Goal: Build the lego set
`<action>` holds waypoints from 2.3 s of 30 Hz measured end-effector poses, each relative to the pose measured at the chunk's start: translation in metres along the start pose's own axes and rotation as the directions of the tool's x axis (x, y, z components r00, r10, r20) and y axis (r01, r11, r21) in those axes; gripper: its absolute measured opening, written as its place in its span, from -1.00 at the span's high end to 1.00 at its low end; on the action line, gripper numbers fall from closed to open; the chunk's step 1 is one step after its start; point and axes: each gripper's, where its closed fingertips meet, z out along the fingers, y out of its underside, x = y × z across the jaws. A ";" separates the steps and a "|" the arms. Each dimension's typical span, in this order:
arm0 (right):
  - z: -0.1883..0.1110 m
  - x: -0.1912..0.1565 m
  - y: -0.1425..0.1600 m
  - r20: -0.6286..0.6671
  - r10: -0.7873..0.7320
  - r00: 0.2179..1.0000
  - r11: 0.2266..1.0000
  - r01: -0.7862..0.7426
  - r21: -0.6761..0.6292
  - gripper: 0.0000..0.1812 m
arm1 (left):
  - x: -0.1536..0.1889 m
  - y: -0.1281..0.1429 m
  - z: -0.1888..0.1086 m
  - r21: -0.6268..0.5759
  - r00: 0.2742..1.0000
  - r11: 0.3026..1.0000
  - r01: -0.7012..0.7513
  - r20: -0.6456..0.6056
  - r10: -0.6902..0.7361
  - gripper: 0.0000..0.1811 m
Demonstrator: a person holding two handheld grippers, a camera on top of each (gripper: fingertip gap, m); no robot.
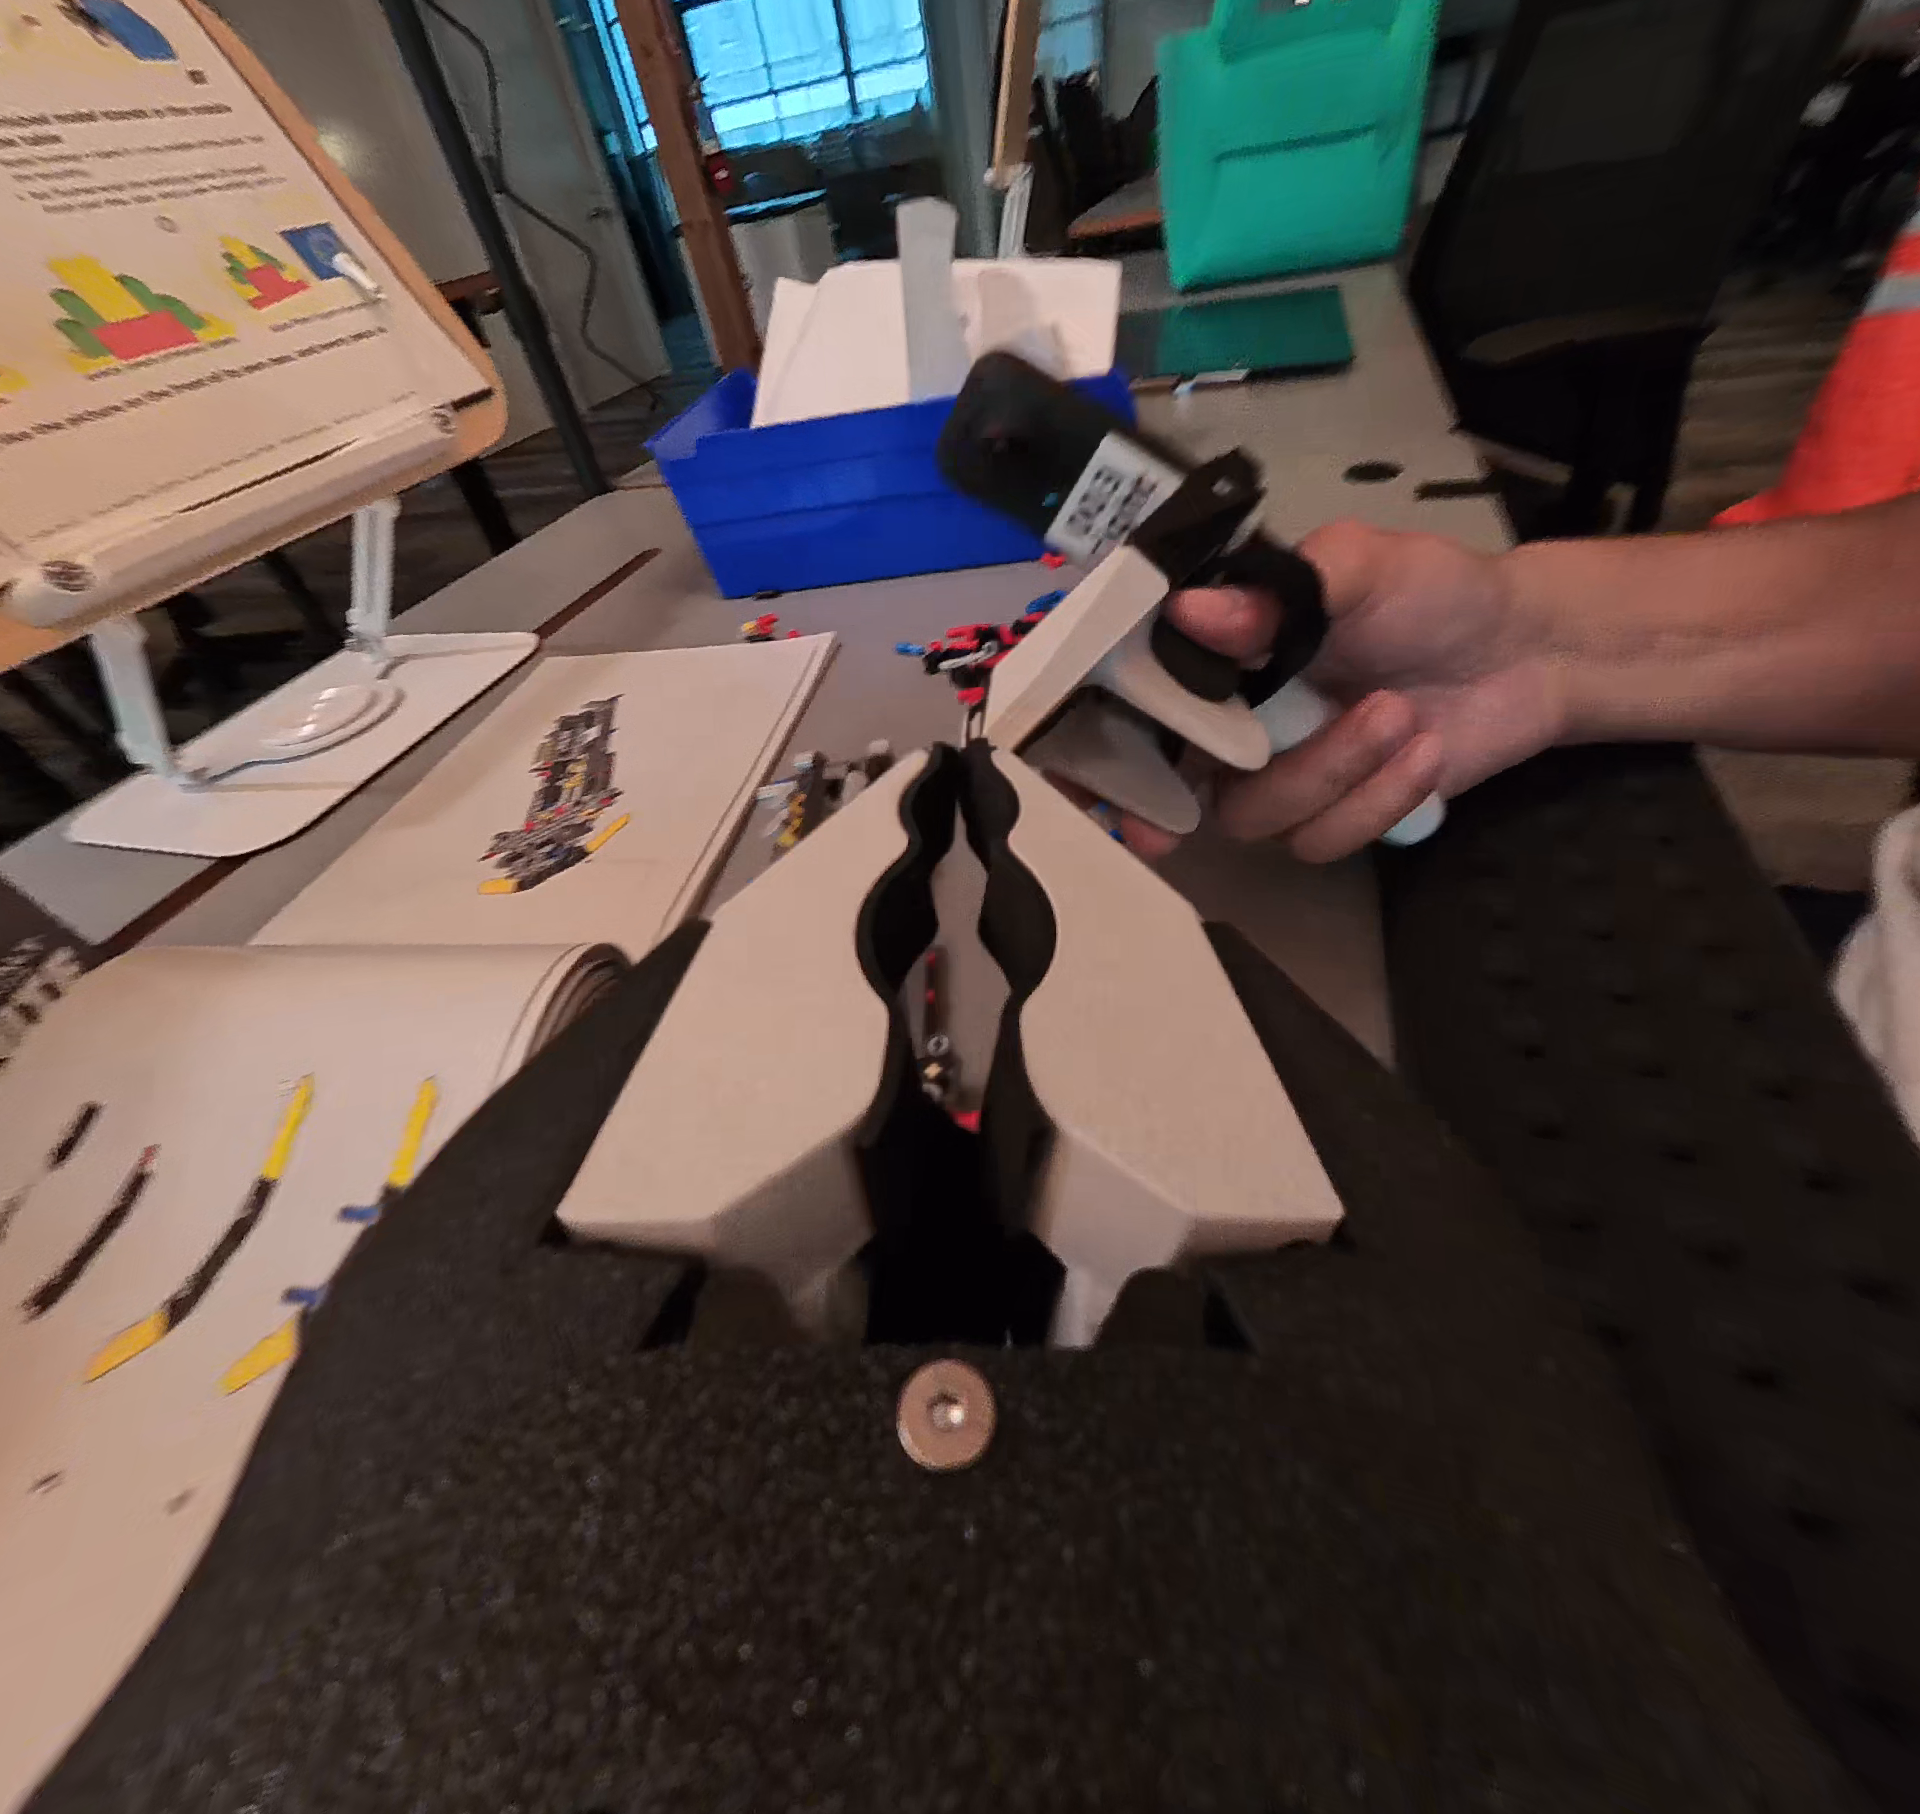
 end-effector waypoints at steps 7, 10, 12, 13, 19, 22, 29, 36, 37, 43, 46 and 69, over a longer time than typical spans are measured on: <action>0.002 -0.020 -0.005 0.185 0.132 0.974 0.990 -0.139 0.026 0.98 | 0.006 -0.021 -0.005 0.120 0.979 0.976 0.181 -0.120 -0.166 1.00; 0.002 -0.023 -0.009 0.177 0.078 0.981 0.993 -0.091 0.069 0.97 | 0.003 -0.026 -0.004 0.153 0.974 0.966 0.207 -0.122 -0.189 1.00; 0.001 -0.021 -0.010 0.156 0.056 0.986 0.995 -0.068 0.078 0.97 | 0.003 -0.026 -0.003 0.161 0.985 0.974 0.162 -0.089 -0.149 0.99; 0.001 -0.020 -0.010 0.146 0.050 0.988 0.995 -0.061 0.075 0.97 | 0.003 -0.025 -0.002 0.159 0.991 0.979 0.127 -0.070 -0.117 0.99; -0.003 -0.024 -0.012 0.143 0.005 0.990 0.996 -0.017 0.084 0.98 | 0.005 -0.018 -0.001 0.112 1.000 0.994 -0.008 -0.008 0.009 0.97; -0.004 -0.020 -0.010 0.118 -0.007 0.993 0.997 -0.002 0.071 0.98 | 0.004 -0.015 -0.002 0.095 1.000 0.995 0.001 -0.010 0.000 0.97; -0.025 -0.005 -0.028 -0.041 -0.104 0.994 0.984 0.108 0.142 0.97 | -0.017 0.011 -0.011 -0.049 0.999 0.998 0.035 0.028 -0.034 1.00; -0.047 0.016 -0.040 -0.276 -0.213 0.937 0.955 0.259 0.142 0.97 | 0.008 0.056 -0.016 -0.379 0.982 0.918 0.117 -0.092 -0.163 0.83; -0.048 0.021 -0.038 -0.319 -0.238 0.917 0.952 0.285 0.109 0.97 | 0.008 0.066 -0.013 -0.441 0.988 0.891 0.109 -0.052 -0.147 0.83; -0.057 0.033 -0.032 -0.463 -0.404 0.789 0.899 0.435 -0.044 0.98 | 0.021 0.085 0.005 -0.607 0.999 0.794 0.007 0.042 0.024 0.74; -0.058 0.031 -0.034 -0.454 -0.391 0.800 0.904 0.427 -0.025 0.98 | 0.014 0.089 0.010 -0.661 0.979 0.740 -0.122 0.041 0.199 0.73; -0.068 0.024 -0.043 -0.328 -0.225 0.917 0.954 0.277 0.119 0.98 | 0.014 0.118 0.013 -0.669 0.695 0.204 -0.715 -0.710 0.110 0.86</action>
